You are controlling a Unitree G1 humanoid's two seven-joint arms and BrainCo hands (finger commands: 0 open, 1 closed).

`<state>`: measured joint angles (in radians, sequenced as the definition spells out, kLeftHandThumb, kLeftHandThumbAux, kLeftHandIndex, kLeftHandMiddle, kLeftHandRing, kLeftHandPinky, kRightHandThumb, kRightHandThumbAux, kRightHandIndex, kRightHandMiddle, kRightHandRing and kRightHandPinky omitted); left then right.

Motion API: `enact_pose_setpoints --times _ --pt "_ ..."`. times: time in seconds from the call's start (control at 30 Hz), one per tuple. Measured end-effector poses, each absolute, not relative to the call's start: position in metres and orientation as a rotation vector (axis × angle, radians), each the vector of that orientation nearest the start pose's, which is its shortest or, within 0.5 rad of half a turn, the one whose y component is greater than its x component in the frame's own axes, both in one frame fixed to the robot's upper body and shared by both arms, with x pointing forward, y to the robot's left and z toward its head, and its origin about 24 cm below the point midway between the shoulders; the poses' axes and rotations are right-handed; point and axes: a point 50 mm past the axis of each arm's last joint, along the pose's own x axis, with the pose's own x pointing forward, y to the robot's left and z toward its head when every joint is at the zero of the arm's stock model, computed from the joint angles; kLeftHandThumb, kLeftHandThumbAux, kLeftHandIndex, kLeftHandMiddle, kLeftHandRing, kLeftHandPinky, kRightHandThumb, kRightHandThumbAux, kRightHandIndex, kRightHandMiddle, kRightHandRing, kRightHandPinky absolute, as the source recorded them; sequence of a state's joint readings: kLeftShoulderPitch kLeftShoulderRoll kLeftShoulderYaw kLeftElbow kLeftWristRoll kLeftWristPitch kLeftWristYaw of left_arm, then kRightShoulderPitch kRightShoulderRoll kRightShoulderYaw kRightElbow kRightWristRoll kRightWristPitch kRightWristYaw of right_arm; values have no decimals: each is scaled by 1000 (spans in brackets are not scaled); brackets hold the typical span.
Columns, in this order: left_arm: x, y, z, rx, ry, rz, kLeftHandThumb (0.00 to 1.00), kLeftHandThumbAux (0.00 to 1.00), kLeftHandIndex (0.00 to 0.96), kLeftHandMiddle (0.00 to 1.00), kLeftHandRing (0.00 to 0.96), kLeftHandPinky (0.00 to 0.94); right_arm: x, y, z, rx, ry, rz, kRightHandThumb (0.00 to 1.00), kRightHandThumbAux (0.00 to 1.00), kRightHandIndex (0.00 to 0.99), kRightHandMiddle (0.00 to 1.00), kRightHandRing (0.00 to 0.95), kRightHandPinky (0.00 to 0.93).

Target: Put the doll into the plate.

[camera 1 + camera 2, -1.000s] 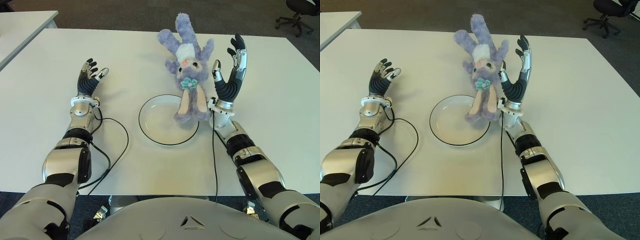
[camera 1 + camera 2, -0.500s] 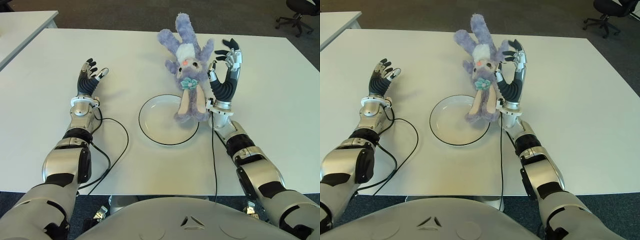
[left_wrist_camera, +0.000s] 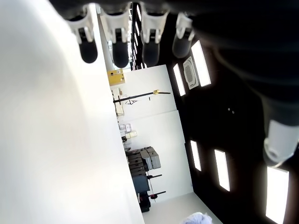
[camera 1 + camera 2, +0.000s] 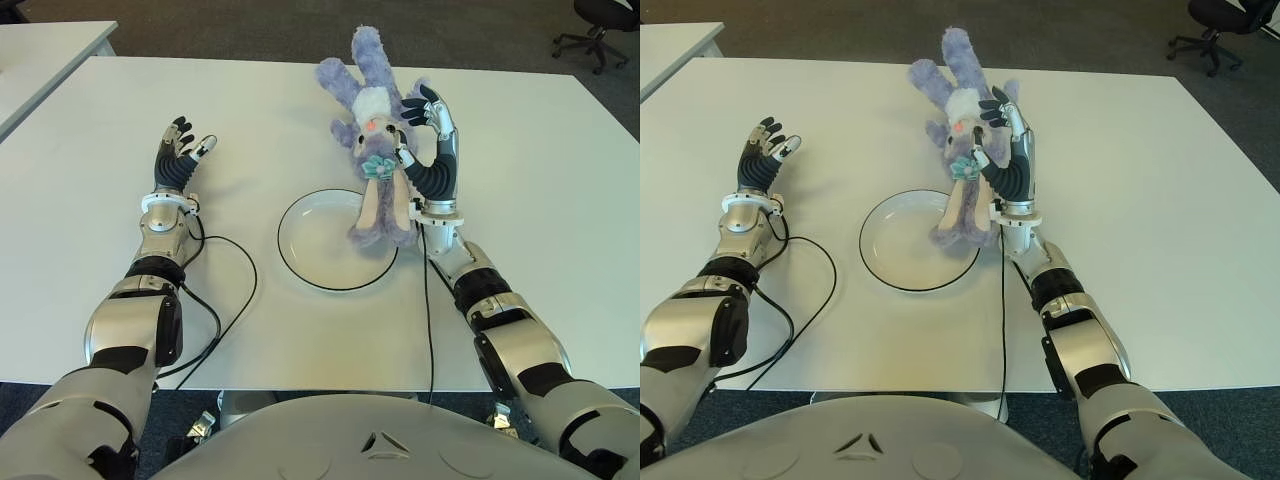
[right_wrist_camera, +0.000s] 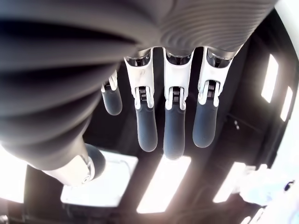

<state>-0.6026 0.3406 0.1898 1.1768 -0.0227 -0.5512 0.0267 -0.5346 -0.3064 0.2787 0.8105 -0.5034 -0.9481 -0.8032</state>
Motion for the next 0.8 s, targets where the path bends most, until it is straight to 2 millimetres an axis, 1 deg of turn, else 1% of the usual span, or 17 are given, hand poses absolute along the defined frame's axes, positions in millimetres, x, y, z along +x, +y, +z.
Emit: enact_pose_setpoints --times 0.17,0.2,0.27,0.3,0.33,0.67,0.8 --pt "331 260 35 202 -16 231 0 504 0 104 103 95 311 -147 87 -514 -800 -50 499 593 135 303 336 365" --pt "331 261 35 202 -16 232 0 509 0 107 104 91 312 -148 87 -523 -793 -45 477 591 134 302 341 388" --pt "331 261 35 202 -15 232 0 510 0 108 105 90 312 -149 86 -543 -779 -36 470 591 133 302 343 394" --pt "331 261 35 202 -15 232 0 514 0 109 106 86 313 -150 85 -553 -771 -31 457 592 131 302 355 427" --pt "331 261 35 202 -15 232 0 517 0 111 107 87 313 -151 85 -561 -765 -27 453 595 131 304 368 438" --pt "331 261 36 202 -15 227 0 522 0 108 105 88 317 -157 80 -633 -690 15 439 611 126 303 388 449" --pt "331 262 36 201 -15 223 0 523 0 98 96 76 318 -159 79 -652 -666 32 446 608 123 299 381 431"
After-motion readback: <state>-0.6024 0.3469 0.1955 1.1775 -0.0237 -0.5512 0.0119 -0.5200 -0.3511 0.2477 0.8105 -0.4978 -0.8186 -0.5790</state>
